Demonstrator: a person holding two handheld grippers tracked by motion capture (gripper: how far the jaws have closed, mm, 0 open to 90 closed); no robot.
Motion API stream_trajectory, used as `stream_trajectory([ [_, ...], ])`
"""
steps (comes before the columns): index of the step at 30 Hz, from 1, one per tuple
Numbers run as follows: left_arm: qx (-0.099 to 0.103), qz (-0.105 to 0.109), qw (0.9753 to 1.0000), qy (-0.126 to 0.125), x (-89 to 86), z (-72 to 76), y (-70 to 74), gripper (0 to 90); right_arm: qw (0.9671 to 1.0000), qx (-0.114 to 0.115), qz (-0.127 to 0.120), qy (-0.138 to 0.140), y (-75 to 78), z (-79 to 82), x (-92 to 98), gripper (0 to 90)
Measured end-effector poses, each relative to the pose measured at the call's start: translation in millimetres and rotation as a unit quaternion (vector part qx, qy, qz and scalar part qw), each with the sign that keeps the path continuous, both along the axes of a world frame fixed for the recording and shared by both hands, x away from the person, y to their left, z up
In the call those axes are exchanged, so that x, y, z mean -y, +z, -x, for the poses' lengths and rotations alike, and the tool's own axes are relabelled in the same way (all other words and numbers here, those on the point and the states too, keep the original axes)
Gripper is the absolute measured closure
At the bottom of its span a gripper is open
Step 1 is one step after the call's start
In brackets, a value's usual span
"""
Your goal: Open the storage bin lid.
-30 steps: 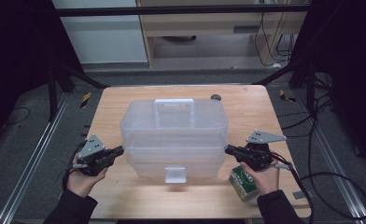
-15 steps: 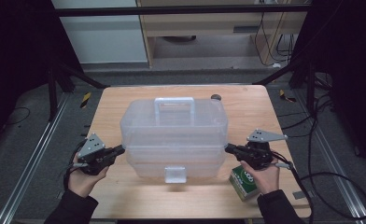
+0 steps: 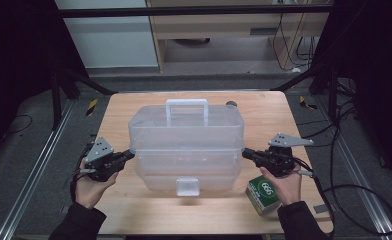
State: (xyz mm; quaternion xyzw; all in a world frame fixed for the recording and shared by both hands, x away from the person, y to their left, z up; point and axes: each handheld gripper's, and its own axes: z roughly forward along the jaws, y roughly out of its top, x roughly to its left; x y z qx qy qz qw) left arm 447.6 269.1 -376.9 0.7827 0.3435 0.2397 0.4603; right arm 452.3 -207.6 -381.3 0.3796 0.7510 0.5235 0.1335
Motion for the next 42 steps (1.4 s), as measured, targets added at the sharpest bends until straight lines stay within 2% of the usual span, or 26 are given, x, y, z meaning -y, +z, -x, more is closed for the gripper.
stream_trajectory([
  [16,0.014,-0.006,0.9999,0.005,3.3,-8.4,13.7,89.1,0.9998,0.007,-0.017,0.001,11.0,-7.4,0.6,90.0],
  [18,0.015,-0.001,0.9999,0.005,4.2,-9.4,14.5,89.1,0.9998,0.009,-0.017,0.001,12.6,-8.1,0.7,90.0],
  [21,0.02,-0.01,0.9997,0.007,5.9,-10.4,16.6,89.0,0.9998,0.012,-0.016,0.003,15.5,-8.7,-1.3,90.0],
  [31,0.023,-0.01,0.9996,0.008,7.3,-14.6,24.7,89.1,0.9995,0.019,-0.023,0.011,22.2,-12.7,-5.0,90.0],
  [36,0.025,0.001,0.9996,0.013,8.3,-15.5,24.5,89.0,0.9994,0.02,-0.026,0.011,24.2,-14.2,-5.3,90.0],
  [42,0.027,0.001,0.9996,0.009,7.9,-14.3,22.8,89.0,0.9994,0.02,-0.026,0.014,22.7,-13.5,-5.0,90.0],
])
